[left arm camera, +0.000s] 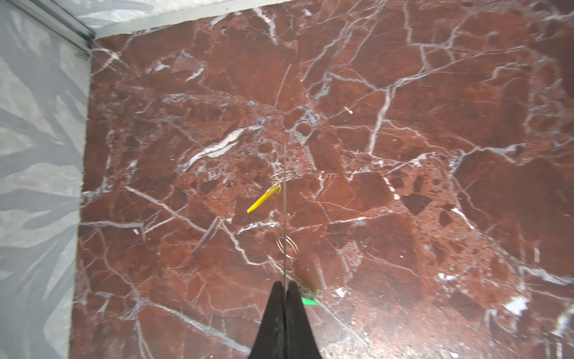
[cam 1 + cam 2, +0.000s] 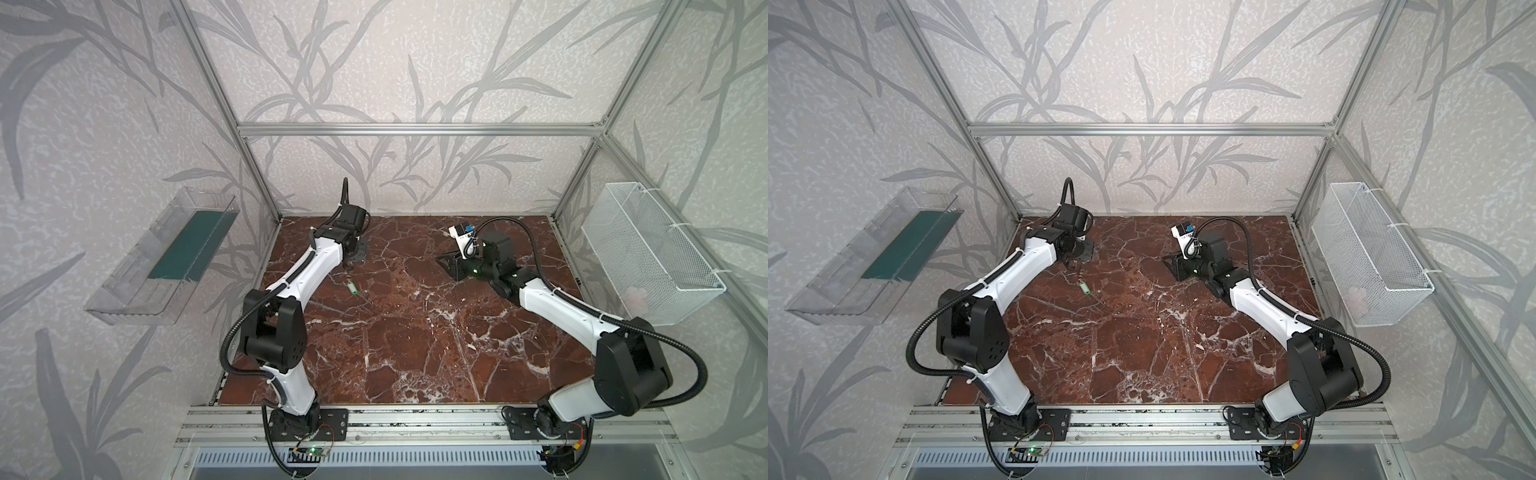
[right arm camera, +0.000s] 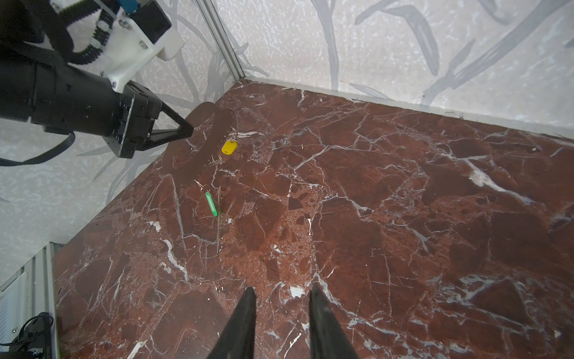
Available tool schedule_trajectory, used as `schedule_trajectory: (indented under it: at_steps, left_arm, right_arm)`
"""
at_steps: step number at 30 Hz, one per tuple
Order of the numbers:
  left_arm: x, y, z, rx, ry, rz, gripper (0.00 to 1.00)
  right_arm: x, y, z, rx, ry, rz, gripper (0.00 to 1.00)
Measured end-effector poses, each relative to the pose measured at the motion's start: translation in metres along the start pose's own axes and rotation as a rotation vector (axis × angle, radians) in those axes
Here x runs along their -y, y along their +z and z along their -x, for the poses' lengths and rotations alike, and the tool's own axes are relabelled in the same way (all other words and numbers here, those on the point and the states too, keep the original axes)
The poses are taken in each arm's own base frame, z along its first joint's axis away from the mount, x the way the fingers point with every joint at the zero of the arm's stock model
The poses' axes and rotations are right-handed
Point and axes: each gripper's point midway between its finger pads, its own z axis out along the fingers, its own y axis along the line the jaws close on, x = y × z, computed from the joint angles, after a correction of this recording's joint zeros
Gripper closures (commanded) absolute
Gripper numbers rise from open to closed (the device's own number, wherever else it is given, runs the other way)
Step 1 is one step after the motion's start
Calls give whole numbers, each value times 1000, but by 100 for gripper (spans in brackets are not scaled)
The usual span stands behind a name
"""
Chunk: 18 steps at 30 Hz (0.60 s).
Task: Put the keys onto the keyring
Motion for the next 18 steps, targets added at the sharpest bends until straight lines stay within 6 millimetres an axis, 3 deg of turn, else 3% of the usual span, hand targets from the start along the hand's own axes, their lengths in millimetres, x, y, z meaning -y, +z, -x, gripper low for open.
schedule_trajectory:
  at_steps: [9, 14, 18]
  left_arm:
    - [-8, 13, 4, -43, 29, 100, 100]
    - [9, 27, 3, -68, 51, 80, 100]
    - [34, 39, 1, -88, 67, 36, 100]
  right_arm:
    - [3, -1, -2, -3, 1, -7, 70]
    - [6, -1, -4, -5, 5, -13, 70]
    - [6, -2, -4, -5, 5, -14, 70]
